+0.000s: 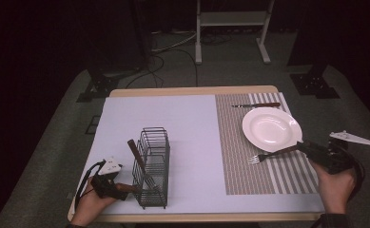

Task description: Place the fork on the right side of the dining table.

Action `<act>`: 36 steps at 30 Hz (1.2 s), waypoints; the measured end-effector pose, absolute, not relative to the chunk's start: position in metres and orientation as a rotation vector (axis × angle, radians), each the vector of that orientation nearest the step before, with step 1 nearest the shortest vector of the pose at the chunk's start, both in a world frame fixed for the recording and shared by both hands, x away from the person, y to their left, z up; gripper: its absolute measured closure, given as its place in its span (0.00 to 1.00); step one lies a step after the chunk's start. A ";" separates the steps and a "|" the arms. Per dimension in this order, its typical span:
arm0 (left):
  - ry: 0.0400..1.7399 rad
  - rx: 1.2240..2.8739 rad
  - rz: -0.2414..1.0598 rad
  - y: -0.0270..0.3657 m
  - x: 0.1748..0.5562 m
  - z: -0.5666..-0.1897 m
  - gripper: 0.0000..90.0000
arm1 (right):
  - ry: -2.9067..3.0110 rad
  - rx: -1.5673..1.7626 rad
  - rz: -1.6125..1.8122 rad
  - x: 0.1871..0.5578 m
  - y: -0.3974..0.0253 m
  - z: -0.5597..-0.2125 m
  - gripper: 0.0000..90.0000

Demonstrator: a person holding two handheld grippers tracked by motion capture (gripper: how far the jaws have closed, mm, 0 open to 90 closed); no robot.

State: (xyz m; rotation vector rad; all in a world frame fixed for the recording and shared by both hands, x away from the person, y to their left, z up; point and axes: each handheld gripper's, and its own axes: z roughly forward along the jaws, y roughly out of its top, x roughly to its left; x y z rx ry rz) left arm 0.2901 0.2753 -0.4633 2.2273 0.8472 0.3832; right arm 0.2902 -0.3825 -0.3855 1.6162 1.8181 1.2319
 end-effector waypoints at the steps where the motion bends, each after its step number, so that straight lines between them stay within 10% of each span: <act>1: 0.847 2.228 0.384 0.275 0.290 -0.463 0.00 | 1.817 1.624 1.228 0.291 -0.384 -0.387 0.66; 36: 0.846 2.229 0.383 0.275 0.290 -0.463 0.00 | 1.849 1.811 1.061 0.303 -0.396 -0.420 0.48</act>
